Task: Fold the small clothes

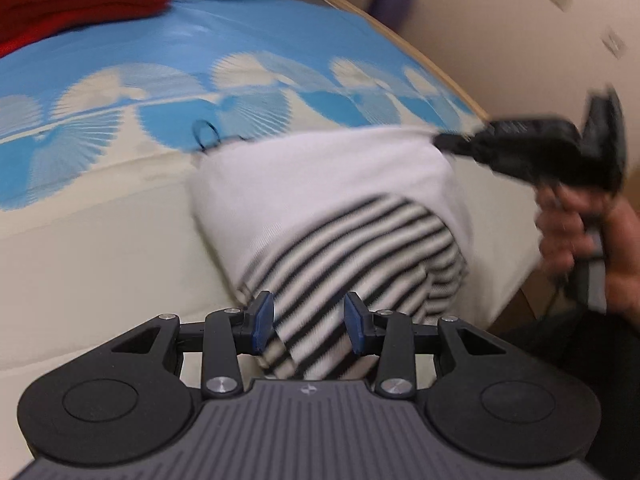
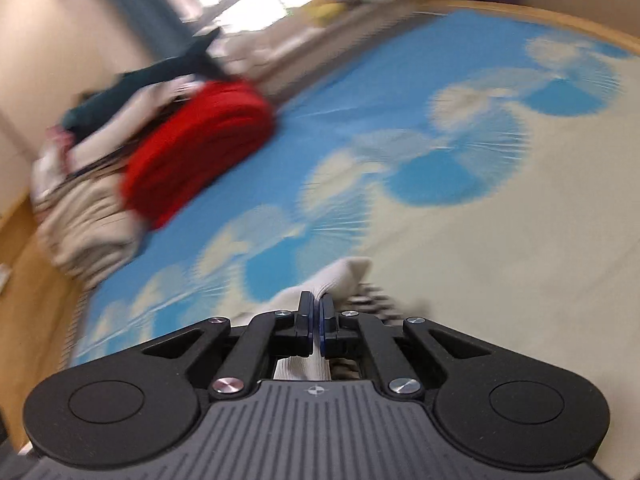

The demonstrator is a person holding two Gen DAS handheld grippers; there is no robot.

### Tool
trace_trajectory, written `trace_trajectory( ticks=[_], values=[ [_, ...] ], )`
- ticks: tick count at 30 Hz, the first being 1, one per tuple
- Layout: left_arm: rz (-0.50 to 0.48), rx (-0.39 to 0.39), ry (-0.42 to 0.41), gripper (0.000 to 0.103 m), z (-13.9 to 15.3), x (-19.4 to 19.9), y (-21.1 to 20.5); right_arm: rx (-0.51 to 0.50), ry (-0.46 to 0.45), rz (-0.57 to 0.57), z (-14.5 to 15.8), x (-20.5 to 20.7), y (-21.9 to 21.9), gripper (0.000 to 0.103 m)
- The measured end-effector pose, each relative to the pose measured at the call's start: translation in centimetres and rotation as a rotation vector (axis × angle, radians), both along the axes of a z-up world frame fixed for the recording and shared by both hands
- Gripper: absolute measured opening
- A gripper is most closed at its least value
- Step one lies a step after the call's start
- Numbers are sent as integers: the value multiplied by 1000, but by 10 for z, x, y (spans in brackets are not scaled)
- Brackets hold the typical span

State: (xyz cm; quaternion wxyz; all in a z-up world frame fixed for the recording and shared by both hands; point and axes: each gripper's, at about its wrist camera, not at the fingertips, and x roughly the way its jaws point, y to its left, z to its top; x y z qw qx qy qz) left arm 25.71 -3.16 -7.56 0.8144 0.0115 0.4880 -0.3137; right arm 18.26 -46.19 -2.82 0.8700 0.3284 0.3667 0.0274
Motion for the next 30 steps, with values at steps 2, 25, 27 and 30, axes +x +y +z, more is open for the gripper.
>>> trace_trajectory(
  ticks=[2,25,27,30],
  values=[
    [-67,32,14,44,-13,-2,-19,-40,42,7,-6,1,-6,2],
    [-41,50,49,48,-18,13,-5,-5,218,626,-29,-40,17,2],
    [-75,37,57,48,-17,10,-8,40,158,593,-20,-49,-1,2],
    [-156,83,99,48,-31,5,-23,-7,186,571,-24,-52,-9,2]
  ],
)
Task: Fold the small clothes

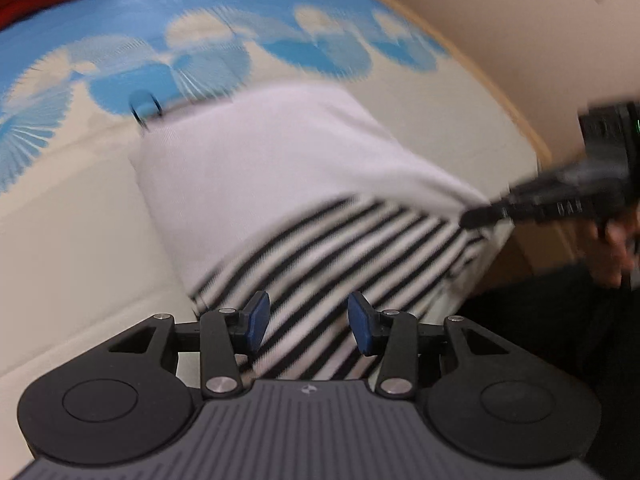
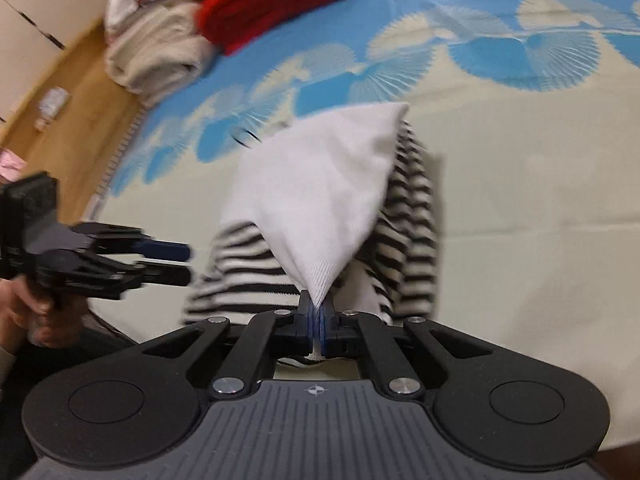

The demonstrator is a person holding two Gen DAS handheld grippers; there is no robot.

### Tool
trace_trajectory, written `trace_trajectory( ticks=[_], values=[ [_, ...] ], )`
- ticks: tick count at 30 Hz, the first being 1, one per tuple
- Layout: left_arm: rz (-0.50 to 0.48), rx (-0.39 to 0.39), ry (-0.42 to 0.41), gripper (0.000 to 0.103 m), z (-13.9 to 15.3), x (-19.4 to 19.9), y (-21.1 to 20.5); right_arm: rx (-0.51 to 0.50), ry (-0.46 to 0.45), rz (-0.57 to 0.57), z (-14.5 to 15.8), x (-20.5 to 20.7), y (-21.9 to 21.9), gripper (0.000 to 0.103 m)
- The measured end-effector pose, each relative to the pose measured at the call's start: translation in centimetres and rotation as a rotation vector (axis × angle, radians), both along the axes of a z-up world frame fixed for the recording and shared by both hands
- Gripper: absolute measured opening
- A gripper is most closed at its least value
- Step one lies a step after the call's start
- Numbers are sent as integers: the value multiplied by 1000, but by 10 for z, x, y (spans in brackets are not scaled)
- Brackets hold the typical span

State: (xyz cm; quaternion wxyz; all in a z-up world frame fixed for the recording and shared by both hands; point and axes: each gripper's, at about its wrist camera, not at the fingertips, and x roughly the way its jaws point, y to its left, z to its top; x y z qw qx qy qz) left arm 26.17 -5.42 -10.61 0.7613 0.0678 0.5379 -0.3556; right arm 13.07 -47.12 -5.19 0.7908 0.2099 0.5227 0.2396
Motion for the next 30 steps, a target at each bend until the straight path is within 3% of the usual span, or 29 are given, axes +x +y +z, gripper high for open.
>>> trace_trajectory(
  ticks=[2,3,5,7,10,13,15,17,18,21,30],
  values=[
    [-70,120,28,48,-29,-5,-15,-73,49,37,-11,0,7,2],
    [-99,163,23,48,-39,-6,-20,-157,82,76,-23,1,15,2],
    [-144,180,-6,54,-43,-11,-26,-319,144,156,-47,3,36,0],
    [-115,171,15,54,-41,-6,-24,-380,138,168,-57,5,46,0],
    [-75,157,13,54,-29,-2,-17,-324,124,100,-56,15,43,1],
    [-12,93,-22,54,-11,5,-3,-237,49,8,-40,22,32,5],
    [62,58,-29,54,-4,16,6,-160,6,-96,-34,22,12,19],
    [135,55,-36,54,-3,26,10,-109,-31,-242,-29,28,-8,57],
    [160,57,-39,54,-2,32,12,-94,-42,-324,-28,31,-16,61],
    [208,63,-46,54,-2,44,12,-55,-42,-426,-35,45,-26,61],
    [236,54,-41,54,-7,59,-1,-35,-3,-436,-53,97,11,60]
  ],
)
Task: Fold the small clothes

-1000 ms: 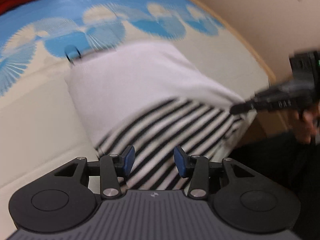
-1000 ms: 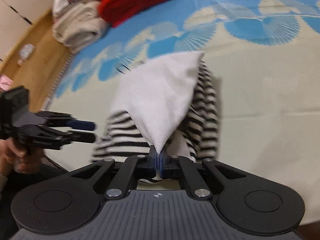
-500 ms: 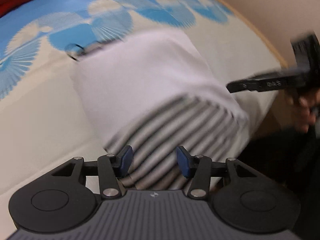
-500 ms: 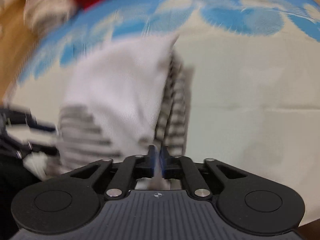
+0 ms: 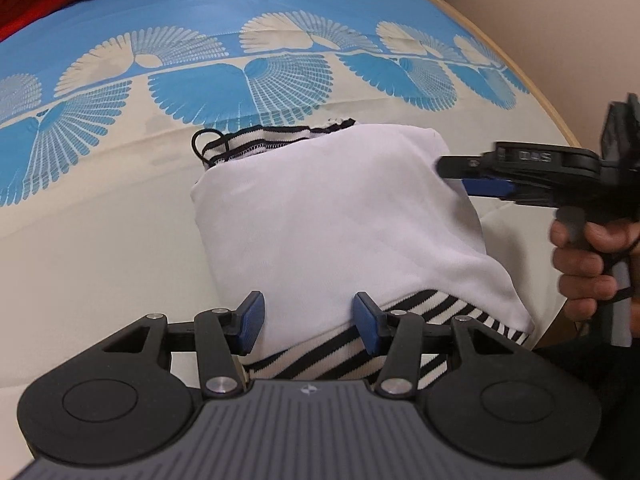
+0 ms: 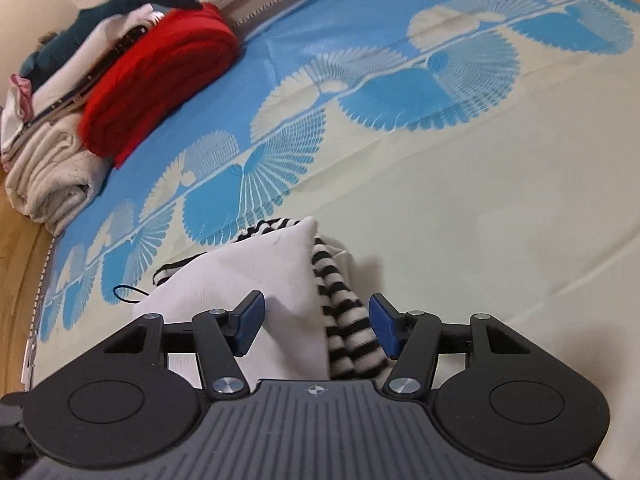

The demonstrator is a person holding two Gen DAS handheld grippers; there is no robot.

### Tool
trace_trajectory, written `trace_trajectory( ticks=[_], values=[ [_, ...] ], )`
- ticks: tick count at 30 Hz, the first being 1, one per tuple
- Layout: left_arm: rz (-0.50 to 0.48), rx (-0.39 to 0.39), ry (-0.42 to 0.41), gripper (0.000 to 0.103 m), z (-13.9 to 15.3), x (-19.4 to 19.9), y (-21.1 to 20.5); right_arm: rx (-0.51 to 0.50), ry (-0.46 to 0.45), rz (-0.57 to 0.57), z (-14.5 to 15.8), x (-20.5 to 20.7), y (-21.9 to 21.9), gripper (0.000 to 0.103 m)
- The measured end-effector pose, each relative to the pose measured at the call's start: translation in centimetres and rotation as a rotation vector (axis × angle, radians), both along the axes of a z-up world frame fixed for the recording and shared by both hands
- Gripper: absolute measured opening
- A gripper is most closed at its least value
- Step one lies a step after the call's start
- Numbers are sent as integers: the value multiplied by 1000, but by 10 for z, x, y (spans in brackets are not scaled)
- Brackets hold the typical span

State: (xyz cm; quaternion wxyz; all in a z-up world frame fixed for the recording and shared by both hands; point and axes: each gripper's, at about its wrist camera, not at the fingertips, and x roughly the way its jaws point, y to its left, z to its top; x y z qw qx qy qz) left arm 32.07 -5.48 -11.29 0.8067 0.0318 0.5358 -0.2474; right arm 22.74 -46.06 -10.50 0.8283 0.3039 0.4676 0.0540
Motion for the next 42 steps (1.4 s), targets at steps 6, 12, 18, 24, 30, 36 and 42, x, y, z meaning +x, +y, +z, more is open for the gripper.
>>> trace_trajectory(
  ticks=[6,12,18,24,30,36,42],
  values=[
    [14,-14,-2,54,2,5,4,-23,-107,-54,14,9,10,3],
    [-9,-35,2,54,4,1,5,-207,-41,-149,7,18,14,4],
    [-48,-6,46,54,-8,-3,0,-260,-112,-136,26,2,13,30],
    [-61,28,29,54,-11,-8,-4,41,-240,191,48,-34,7,30],
    [-176,6,18,54,-1,-26,-3,-285,138,486,-12,-52,35,39],
    [-446,185,4,59,-24,-69,-13,-188,106,388,-4,-54,6,40],
    [-490,224,51,68,-37,-72,-8,-193,93,320,-7,-47,-5,43]
  ],
)
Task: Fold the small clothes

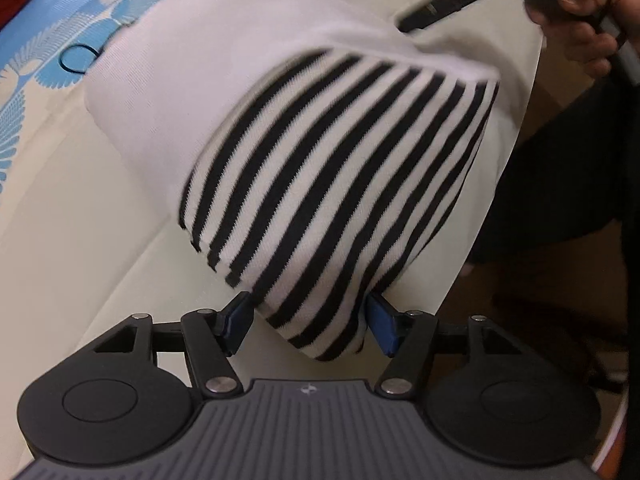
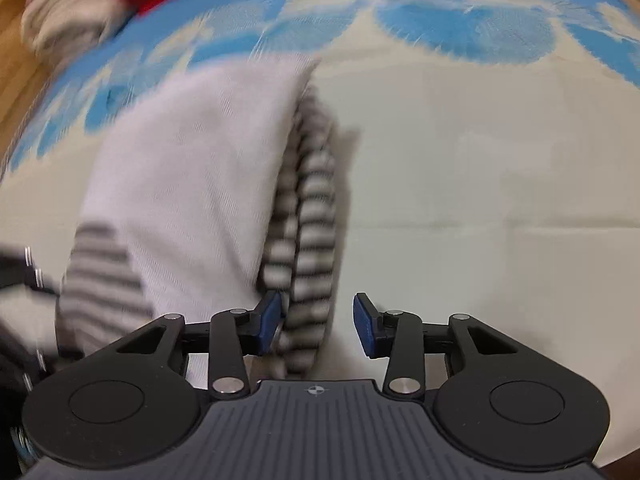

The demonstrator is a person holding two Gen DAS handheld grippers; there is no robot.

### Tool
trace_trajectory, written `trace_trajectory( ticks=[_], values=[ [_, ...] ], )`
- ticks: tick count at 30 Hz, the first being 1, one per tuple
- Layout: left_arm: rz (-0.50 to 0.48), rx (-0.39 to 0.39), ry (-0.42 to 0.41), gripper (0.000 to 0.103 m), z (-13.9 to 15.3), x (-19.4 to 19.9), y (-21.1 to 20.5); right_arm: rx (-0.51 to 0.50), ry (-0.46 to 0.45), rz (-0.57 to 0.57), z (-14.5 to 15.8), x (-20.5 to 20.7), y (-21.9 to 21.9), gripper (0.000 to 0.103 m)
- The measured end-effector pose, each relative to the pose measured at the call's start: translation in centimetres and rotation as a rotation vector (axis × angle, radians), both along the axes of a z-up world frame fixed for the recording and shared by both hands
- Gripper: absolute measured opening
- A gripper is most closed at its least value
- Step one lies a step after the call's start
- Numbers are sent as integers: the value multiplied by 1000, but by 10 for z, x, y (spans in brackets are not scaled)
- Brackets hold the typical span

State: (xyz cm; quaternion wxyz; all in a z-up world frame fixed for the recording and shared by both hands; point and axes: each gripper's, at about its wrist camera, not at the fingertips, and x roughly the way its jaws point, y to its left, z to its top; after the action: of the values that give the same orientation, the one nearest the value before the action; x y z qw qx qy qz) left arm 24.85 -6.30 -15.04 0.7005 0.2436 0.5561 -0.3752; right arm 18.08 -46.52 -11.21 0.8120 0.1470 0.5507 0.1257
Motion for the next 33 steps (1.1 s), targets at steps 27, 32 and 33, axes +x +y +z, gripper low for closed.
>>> trace_trajectory(
  ticks=[27,32,33],
  values=[
    [779,-551,246,38,-28,142,70,260,77,-208,-19,58,31,20],
    [717,-604,-3,35,31,135,88,380,-66,-255,9,60,28,16],
    [717,-612,-38,36,39,136,92,395,-101,-245,15,60,31,16]
  ],
)
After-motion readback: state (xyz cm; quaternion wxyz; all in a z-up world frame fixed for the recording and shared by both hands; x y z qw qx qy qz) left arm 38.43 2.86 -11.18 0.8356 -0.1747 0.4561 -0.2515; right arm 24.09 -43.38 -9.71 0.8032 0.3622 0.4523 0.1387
